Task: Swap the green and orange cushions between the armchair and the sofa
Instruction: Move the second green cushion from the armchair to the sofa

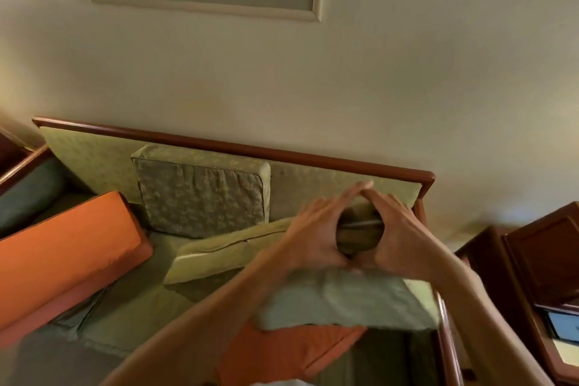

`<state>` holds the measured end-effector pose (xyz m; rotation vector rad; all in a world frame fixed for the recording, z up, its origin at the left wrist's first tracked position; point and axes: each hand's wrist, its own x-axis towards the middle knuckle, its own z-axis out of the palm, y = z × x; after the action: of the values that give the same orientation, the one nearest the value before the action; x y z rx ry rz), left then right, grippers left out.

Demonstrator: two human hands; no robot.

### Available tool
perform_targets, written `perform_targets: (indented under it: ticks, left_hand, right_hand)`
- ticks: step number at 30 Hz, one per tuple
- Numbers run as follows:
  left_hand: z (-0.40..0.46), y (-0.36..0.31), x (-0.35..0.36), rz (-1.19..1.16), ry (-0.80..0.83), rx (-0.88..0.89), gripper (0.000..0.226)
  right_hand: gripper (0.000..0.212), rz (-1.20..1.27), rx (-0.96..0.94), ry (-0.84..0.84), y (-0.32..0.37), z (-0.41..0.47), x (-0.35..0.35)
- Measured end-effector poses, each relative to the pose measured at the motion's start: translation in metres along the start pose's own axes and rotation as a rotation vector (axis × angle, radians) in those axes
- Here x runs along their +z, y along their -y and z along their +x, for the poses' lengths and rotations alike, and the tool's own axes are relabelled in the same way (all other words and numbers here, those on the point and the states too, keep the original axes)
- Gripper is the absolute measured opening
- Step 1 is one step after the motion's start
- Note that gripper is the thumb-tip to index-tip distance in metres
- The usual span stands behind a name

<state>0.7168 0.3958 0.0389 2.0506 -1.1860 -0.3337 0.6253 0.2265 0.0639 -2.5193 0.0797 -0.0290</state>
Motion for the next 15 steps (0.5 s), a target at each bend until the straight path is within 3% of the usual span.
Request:
perform_targets:
  ticks: [3,10,15]
  left_hand:
    - [-0.014,0.026,-0.043,-0.158,-0.078,-0.008,0.141]
    - [-0.087,0.145,-0.051,-0.189,-0.091,-0.217,0.117]
    - [-0.108,0.168,-0.074,-0.238,-0.132,-0.246,0.117]
  right_hand:
    - [0.123,0.029,-0.024,-0.025,0.04,0.036,0.005]
    - [0.116,-0.17,-0.112,0.045,0.067,0.08,0.133]
    - [0.125,-0.191,-0.153,0.117,0.096,0.11,0.15]
